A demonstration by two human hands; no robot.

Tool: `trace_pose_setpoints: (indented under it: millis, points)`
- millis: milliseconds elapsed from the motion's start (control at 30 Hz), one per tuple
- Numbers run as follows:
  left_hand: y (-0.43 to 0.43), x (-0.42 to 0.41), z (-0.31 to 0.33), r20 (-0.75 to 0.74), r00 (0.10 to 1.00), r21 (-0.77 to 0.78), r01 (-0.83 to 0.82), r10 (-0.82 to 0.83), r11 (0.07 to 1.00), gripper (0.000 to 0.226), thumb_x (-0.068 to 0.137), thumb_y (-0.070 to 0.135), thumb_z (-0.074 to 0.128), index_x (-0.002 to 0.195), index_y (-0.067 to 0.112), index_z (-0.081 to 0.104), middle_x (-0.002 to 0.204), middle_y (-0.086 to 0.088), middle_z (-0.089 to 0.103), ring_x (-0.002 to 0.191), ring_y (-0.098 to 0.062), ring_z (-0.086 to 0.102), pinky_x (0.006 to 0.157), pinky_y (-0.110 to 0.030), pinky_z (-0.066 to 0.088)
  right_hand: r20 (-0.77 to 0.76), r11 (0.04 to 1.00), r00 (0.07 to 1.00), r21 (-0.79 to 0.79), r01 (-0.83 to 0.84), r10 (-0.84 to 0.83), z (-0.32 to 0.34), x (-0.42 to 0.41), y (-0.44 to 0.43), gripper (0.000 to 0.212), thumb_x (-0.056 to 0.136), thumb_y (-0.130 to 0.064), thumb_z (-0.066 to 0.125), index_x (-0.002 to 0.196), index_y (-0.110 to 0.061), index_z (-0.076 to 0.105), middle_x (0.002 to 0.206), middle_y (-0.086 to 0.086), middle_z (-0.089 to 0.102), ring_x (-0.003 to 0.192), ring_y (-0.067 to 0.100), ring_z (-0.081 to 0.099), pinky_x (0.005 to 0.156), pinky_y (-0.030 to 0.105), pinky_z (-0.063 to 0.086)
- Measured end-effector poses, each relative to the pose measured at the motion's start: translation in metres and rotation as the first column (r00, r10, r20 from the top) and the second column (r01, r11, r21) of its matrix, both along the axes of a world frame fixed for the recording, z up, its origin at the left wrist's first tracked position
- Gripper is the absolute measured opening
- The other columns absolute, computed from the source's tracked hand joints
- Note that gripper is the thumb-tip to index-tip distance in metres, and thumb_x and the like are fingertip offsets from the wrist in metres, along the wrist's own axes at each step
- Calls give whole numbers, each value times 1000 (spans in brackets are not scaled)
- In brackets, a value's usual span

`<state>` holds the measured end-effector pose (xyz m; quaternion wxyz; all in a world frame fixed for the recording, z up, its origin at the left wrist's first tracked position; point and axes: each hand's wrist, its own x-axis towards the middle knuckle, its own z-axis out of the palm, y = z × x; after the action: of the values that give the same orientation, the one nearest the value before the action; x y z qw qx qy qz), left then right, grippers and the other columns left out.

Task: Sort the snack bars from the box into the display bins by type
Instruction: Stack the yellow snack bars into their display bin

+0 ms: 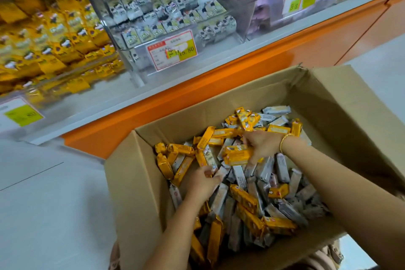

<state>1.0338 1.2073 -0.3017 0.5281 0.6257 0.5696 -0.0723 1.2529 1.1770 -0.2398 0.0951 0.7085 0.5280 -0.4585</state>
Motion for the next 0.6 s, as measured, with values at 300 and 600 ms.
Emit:
trace_pose_setpoints:
  millis: [300, 600]
  points:
    - [33, -15, 142, 585, 402, -512, -491, 705, 705, 9, 89, 13, 60, 94, 7, 64, 80, -6, 74, 74, -16, 71, 68, -28, 57, -20, 776, 999, 629, 50, -48, 108, -81, 28, 63, 70, -36, 82, 107, -15, 36, 89, 1, 61, 72, 15, 54, 59, 31, 41]
    - [49, -51, 213, 716, 146, -578, -424, 683, 697, 18, 96, 5, 43, 93, 8, 60, 72, -2, 71, 78, -16, 62, 61, -23, 57, -761, 489, 619, 471, 734, -197, 147, -124, 24, 15, 88, -10, 65, 99, -16, 57, 87, 8, 71, 79, 21, 66, 76, 42, 54]
